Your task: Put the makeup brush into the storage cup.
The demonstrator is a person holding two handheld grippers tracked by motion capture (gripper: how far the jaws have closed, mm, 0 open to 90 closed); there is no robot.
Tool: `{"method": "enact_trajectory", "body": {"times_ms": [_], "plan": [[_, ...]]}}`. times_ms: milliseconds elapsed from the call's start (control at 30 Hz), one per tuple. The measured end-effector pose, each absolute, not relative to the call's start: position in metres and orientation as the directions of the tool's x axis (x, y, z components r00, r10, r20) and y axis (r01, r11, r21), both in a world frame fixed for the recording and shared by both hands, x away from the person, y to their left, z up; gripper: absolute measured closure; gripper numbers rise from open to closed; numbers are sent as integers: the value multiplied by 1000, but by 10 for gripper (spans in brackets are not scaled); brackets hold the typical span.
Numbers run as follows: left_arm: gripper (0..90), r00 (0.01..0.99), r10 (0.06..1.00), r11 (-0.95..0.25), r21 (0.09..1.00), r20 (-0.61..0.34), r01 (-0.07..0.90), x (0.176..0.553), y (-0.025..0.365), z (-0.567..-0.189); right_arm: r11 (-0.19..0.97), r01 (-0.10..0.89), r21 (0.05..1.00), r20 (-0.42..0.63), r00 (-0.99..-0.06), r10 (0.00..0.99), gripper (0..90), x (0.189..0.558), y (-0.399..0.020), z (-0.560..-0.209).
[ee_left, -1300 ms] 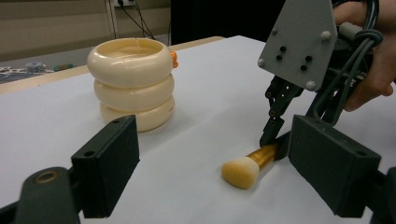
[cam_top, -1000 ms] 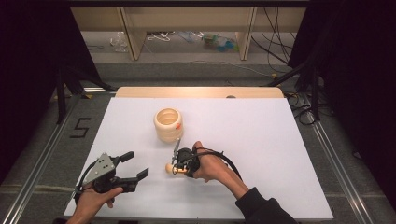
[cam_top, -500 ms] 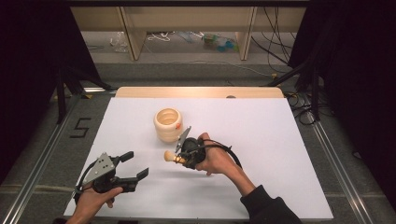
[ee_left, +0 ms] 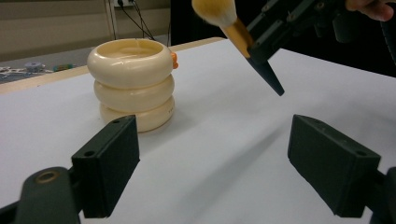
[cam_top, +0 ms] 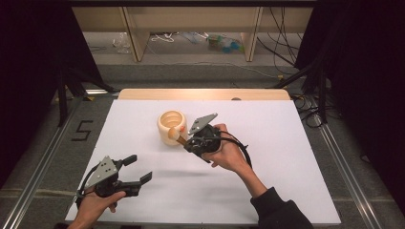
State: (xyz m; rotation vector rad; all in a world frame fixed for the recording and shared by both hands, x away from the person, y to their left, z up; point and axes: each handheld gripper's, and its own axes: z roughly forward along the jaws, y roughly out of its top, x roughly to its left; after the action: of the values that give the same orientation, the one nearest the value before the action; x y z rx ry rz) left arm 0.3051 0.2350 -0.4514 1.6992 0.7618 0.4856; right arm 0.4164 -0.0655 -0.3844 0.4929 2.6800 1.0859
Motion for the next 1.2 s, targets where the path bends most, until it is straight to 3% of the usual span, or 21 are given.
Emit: {"method": "enact_trajectory", "body": {"times_ms": [400,1200], "plan": [[171,706,702,-123,961,-92,247,305,234,-452,488,160,858,-96,-884,458,735,421,-74,-373],[172,694,715,-131,960,-83,249,305,235,-452,325,129,937,-70,-842,535,735,438,-73,-368]]}}
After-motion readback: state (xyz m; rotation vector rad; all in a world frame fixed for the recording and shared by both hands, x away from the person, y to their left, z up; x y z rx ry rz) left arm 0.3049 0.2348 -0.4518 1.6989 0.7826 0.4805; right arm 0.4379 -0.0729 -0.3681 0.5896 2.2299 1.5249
